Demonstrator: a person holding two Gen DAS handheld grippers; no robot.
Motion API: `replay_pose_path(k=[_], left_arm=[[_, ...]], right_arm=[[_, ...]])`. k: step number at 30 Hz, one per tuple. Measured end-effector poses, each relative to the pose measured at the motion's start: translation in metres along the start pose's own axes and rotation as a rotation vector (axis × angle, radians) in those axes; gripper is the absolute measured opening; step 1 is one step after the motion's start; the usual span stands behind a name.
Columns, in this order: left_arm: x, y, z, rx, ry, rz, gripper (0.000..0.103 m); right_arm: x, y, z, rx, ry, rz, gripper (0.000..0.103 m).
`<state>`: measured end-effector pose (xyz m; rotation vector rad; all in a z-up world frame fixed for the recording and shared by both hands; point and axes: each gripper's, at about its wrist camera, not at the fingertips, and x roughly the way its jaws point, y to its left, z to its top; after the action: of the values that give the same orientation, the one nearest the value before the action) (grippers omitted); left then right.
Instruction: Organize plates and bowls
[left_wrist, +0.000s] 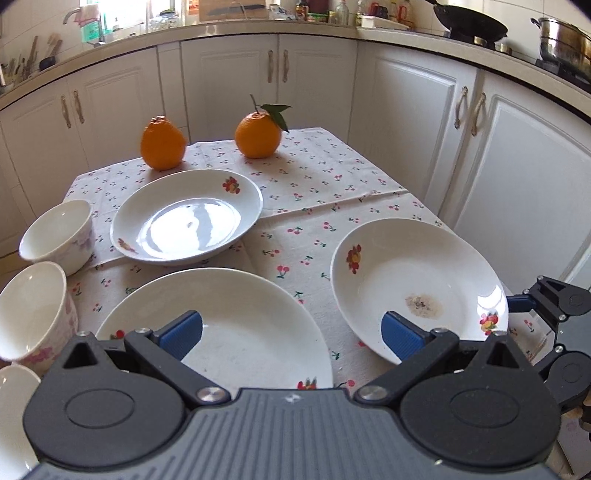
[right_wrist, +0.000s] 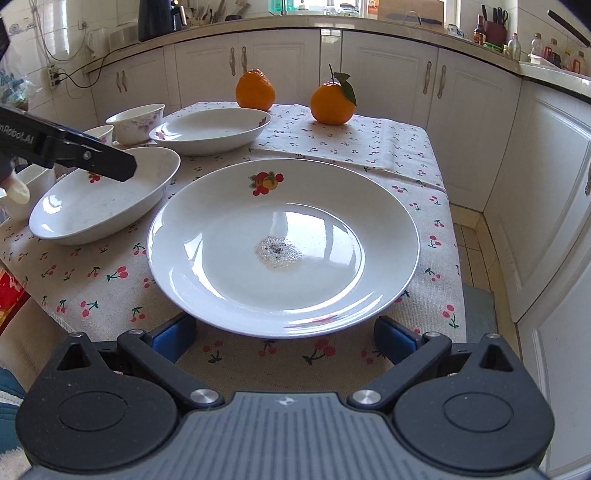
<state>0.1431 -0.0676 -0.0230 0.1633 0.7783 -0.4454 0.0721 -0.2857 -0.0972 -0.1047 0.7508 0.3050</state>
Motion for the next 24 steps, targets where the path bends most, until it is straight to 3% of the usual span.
replay_pose_path(k=[6,19,24], left_arm=[[0.030,-0.019,0.030,0.061,0.084,-0.099,0.102],[0.101,-0.046,0.069,0.230,0.230,-0.185,0.100],[0.121,-0.046,0.074,0.230,0.308,-0.229,0.082]], right_arm=[[-0.001,-0.006,-0.004,-0.029,-0.039,0.029,0.103],[-0.003,-0.009,-0.017,-0.042,-0.124,0.044,0.103],[-0.002,-0.010,-0.016,-0.052,-0.121,0.056,0.103]])
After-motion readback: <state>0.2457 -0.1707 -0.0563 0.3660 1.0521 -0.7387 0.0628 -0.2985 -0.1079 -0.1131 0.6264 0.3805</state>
